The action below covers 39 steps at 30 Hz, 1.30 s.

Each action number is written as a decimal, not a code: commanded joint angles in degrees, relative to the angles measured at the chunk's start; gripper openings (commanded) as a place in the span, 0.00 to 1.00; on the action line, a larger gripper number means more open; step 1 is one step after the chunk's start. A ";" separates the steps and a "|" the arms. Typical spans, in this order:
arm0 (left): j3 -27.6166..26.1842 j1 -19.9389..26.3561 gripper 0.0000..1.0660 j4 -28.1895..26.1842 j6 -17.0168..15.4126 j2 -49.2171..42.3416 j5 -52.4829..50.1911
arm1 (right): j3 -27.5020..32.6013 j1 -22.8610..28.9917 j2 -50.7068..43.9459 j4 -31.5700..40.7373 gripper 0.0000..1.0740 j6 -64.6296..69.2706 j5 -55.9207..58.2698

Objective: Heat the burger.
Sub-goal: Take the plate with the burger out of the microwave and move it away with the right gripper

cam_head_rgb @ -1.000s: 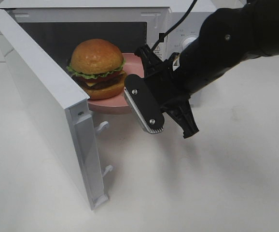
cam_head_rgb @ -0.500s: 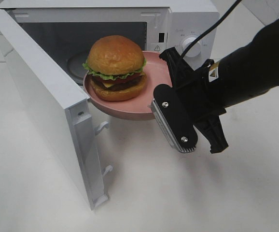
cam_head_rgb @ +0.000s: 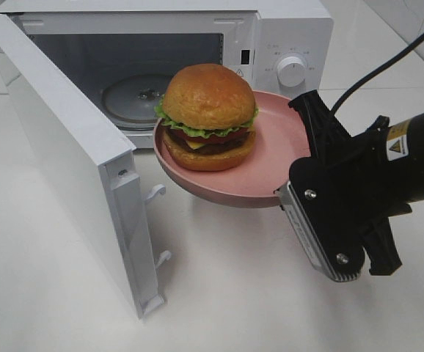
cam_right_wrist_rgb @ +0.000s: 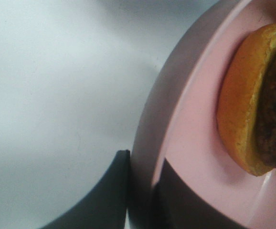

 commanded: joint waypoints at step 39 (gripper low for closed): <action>0.17 0.17 0.83 -0.52 -0.11 -0.80 0.11 | 6.93 -0.29 -26.59 -37.07 0.00 48.41 23.49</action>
